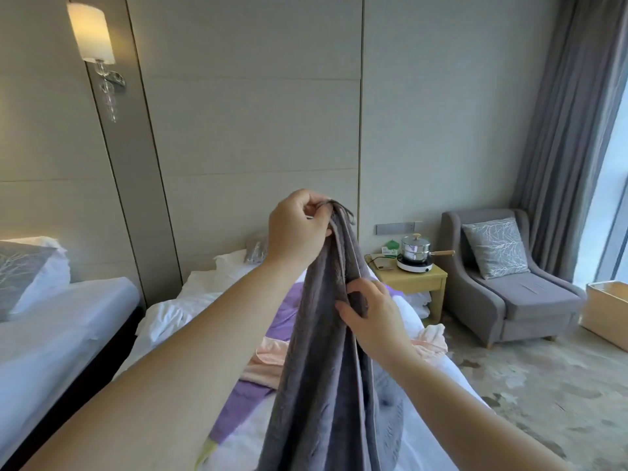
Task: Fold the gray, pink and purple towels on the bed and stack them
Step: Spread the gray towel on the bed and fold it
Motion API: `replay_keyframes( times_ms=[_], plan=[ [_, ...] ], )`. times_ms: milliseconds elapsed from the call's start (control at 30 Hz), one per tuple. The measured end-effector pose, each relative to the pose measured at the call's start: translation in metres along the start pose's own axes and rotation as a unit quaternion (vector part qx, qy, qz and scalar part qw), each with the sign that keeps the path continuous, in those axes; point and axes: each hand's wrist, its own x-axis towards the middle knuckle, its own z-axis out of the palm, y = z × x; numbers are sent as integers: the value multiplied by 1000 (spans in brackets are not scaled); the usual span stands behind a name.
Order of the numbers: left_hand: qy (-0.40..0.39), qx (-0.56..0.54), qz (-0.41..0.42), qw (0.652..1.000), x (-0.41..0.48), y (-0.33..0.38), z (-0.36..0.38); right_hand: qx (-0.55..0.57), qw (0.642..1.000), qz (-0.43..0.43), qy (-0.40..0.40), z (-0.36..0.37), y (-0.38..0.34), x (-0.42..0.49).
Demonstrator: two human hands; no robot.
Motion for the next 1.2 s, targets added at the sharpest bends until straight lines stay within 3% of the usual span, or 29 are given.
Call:
replay_keyframes(
  times_ms=[100, 200, 267, 367, 433, 500, 567, 733, 833, 900, 1000, 1033, 1133, 1200],
  plan=[
    [31, -4, -9, 999, 8, 0, -7, 72, 997, 21, -34, -9, 12, 7],
    [41, -8, -19, 999, 10, -1, -12, 64, 995, 21, -75, -8, 13, 10],
    [54, -1, -18, 998, 12, -1, -19, 24, 998, -3, -56, -9, 10, 14],
    [98, 7, -28, 995, 23, -5, -39, 67, 996, 10, -52, -29, 2, 31],
    [121, 1, -42, 992, 29, -5, -52, 54, 988, -2, -142, -44, -5, 39],
    [136, -6, -53, 989, 33, -7, -62, -88, 954, -75, -276, -46, -5, 36],
    [155, -1, -53, 987, 30, -10, -70, -153, 928, -88, -329, -41, 6, 26],
    [168, 117, -84, 975, 19, -36, -95, 34, 975, 88, -200, -41, 17, 31],
    [84, 293, -172, 937, 18, -53, -108, 149, 960, 120, -205, -45, -2, 44],
    [-25, 384, -159, 909, 8, -57, -98, 197, 944, 111, -240, -46, -18, 51],
    [-237, 336, 12, 911, -19, -55, -58, 248, 922, 82, -287, -47, -41, 61],
    [-286, 299, 32, 910, -27, -55, -47, 264, 914, 72, -298, -48, -46, 64],
    [-305, 140, -24, 942, -32, -60, -30, 282, 911, 47, -296, -55, -49, 70],
    [-281, 124, 5, 952, -28, -58, -28, 269, 920, 33, -284, -60, -38, 69]
  ],
)
